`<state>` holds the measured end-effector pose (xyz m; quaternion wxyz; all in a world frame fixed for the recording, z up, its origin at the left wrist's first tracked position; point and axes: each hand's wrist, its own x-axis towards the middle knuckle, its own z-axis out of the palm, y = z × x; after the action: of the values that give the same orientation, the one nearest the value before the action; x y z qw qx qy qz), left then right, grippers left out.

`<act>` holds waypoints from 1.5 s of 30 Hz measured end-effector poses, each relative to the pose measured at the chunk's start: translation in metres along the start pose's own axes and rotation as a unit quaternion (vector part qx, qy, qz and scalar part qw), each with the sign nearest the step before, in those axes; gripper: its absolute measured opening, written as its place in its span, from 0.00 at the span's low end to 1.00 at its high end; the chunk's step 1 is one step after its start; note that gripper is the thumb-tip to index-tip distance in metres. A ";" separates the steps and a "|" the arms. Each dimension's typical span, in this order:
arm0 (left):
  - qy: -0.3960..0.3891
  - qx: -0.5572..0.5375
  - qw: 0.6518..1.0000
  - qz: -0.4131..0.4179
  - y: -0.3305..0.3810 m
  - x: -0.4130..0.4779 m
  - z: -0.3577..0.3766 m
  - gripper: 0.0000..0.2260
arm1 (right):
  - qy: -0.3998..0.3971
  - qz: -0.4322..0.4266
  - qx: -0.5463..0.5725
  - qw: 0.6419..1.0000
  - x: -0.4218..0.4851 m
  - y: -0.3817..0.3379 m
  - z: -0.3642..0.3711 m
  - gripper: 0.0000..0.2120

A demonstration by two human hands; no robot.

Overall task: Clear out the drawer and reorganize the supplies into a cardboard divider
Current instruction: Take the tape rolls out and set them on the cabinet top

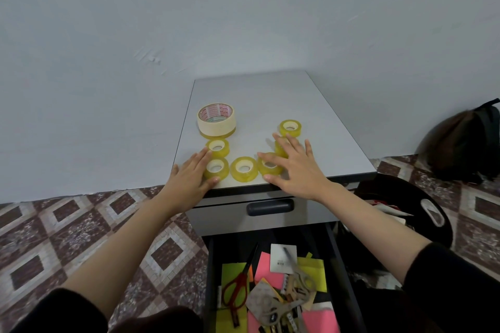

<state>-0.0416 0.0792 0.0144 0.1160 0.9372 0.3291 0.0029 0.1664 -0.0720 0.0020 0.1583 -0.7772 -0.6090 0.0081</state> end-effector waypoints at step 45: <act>0.112 -0.111 0.987 0.028 0.051 0.016 -0.010 0.26 | -0.007 0.206 0.100 0.973 0.028 0.037 -0.029 0.29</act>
<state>0.0012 0.0525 0.0340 0.1819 0.9210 0.3113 0.1478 0.2148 -0.0604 0.0250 0.2254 -0.8662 -0.4329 0.1070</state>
